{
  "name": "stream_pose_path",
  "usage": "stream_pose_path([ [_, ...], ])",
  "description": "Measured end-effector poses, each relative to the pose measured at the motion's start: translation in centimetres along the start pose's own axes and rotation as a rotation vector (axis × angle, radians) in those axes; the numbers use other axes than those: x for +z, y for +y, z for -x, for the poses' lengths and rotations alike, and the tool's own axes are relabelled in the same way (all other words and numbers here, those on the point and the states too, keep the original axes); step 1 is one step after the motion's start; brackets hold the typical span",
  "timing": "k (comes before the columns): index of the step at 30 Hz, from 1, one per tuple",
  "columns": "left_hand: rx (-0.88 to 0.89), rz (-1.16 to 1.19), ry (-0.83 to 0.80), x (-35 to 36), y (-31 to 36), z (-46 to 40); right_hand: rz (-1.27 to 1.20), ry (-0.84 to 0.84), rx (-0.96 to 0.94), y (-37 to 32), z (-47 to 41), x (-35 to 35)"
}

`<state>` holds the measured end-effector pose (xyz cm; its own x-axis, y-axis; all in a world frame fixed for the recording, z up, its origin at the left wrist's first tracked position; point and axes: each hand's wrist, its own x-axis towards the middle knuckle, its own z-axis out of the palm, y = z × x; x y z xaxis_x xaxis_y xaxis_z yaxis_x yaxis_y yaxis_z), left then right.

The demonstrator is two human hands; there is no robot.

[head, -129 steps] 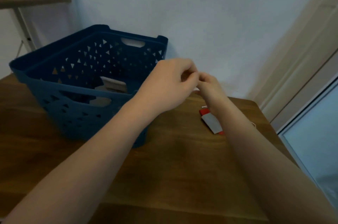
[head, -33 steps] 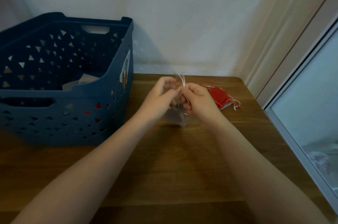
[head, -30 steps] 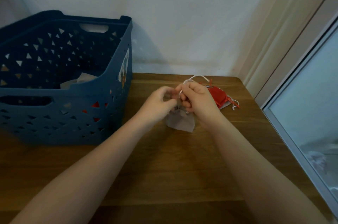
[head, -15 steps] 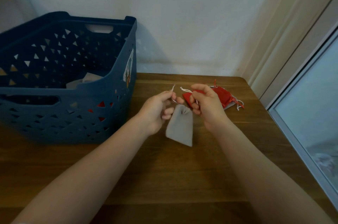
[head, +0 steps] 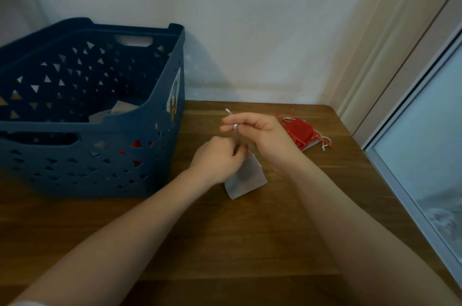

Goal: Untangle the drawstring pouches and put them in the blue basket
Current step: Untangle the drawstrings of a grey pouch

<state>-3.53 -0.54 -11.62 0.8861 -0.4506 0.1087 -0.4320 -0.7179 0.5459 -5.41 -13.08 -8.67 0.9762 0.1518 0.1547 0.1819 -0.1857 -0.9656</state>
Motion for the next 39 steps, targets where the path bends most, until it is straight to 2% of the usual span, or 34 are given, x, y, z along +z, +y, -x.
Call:
stream_pose_path([
  [2, -0.011, 0.064, 0.015, -0.1, -0.2, 0.0, 0.072, -0.03, -0.035, 0.3, 0.0, 0.2],
  [5, -0.033, 0.218, 0.025, -0.2, -0.7, 0.0, 0.166, 0.011, -0.047, 1.0, -0.2, 0.0],
  [9, -0.074, 0.366, 0.021, -0.6, -0.7, -0.1, 0.522, 0.012, -0.038, 2.0, 0.0, -0.5],
  [17, -0.155, 0.461, -0.027, -0.5, -0.6, 0.3, 1.016, 0.101, -0.172, 1.6, 0.5, -0.7],
  [21, -0.194, 0.525, 0.002, -0.9, -0.8, 0.3, 0.92, 0.067, -0.215, 1.4, 0.8, -0.5],
  [26, -0.158, 0.637, -0.008, -1.4, -1.3, 0.4, 0.806, 0.001, -0.232, 1.8, 0.7, -1.1],
  [30, -0.151, 0.594, -0.025, -1.5, -1.4, 0.3, 0.671, 0.082, -0.253, 2.2, 0.4, -1.3],
  [35, -0.118, 0.497, -0.066, -1.8, -1.5, 0.3, 0.752, -0.019, -0.18, 2.4, 0.4, -1.0],
  [39, -0.026, 0.399, -0.038, -2.5, -1.5, 0.4, 0.747, 0.016, -0.142, 2.3, 0.2, -0.8],
])
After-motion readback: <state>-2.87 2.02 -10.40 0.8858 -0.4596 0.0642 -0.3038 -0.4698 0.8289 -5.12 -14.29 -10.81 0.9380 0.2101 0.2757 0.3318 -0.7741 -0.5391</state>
